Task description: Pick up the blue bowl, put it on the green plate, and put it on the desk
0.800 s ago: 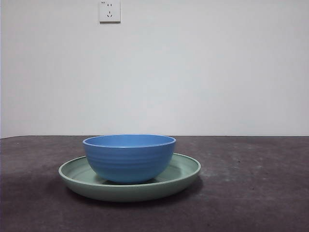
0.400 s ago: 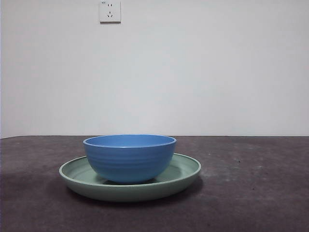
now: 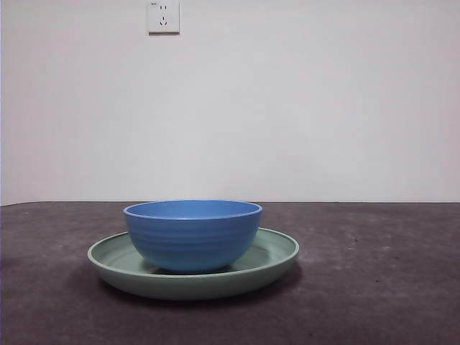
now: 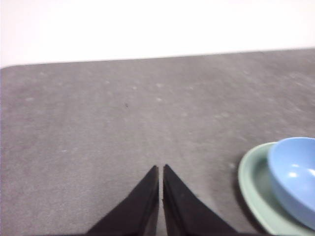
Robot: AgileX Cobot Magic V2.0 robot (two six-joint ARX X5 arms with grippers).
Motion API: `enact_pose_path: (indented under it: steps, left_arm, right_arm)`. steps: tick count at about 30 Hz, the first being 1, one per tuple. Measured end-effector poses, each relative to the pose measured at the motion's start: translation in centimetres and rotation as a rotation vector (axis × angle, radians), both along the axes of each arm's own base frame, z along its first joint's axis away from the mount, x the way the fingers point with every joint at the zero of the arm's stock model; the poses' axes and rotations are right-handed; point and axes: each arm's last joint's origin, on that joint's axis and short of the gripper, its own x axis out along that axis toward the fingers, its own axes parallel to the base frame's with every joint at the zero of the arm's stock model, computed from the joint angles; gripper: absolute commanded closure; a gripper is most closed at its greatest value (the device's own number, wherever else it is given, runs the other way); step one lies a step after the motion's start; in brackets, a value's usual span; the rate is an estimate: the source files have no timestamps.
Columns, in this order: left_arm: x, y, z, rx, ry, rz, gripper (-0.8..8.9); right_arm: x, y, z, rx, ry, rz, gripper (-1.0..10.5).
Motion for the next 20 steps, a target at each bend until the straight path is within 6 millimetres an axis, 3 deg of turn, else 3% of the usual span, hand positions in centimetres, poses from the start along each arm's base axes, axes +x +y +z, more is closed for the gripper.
enact_pose_path:
  steps: [3,6,20]
  left_arm:
    - [-0.1,0.2,-3.0,-0.025,-0.022,0.029,7.98]
    - [-0.2,0.4,-4.6,-0.052,-0.024,0.052,7.98]
    - [-0.4,0.5,-4.8,-0.075,-0.007,0.094,7.98]
  right_arm:
    - [0.0,0.0,0.0,0.0,0.0,0.0,9.3]
    - [0.0,0.0,0.0,0.0,0.0,0.0,9.3]
    - [0.0,0.0,0.0,0.0,0.0,0.0,9.3]
